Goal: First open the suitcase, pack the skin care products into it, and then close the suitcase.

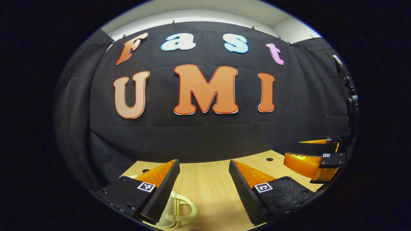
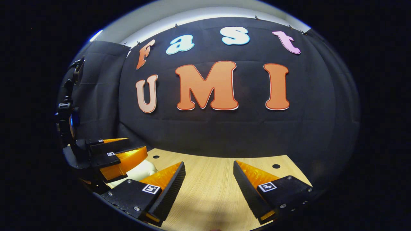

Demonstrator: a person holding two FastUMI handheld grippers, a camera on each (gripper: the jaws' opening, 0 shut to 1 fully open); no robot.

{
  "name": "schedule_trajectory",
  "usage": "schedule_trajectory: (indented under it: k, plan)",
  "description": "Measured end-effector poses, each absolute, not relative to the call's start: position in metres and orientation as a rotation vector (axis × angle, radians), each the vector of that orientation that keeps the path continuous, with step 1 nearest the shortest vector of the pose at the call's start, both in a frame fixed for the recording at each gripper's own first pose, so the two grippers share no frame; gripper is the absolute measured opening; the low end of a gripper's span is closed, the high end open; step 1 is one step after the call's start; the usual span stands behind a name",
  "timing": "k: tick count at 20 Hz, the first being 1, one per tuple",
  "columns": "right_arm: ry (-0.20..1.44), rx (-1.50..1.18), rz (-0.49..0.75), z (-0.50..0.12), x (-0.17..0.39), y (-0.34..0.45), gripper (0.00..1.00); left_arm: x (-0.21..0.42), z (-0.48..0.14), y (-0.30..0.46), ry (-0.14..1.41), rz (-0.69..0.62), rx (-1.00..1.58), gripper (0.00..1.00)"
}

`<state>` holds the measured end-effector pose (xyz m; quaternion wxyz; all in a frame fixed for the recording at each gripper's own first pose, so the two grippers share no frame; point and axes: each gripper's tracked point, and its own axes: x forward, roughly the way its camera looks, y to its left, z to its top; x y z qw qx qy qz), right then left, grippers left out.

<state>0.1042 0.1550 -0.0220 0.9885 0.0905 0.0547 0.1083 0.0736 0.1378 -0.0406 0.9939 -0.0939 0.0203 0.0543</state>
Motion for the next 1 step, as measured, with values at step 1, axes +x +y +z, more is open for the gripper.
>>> schedule_trajectory:
  k: [1]
  plan:
    - [0.109, 0.178, 0.219, -0.0223, 0.1028, 0.156, 0.95, 0.0732, -0.0403, 0.1424, 0.039, 0.126, -0.162, 0.95]
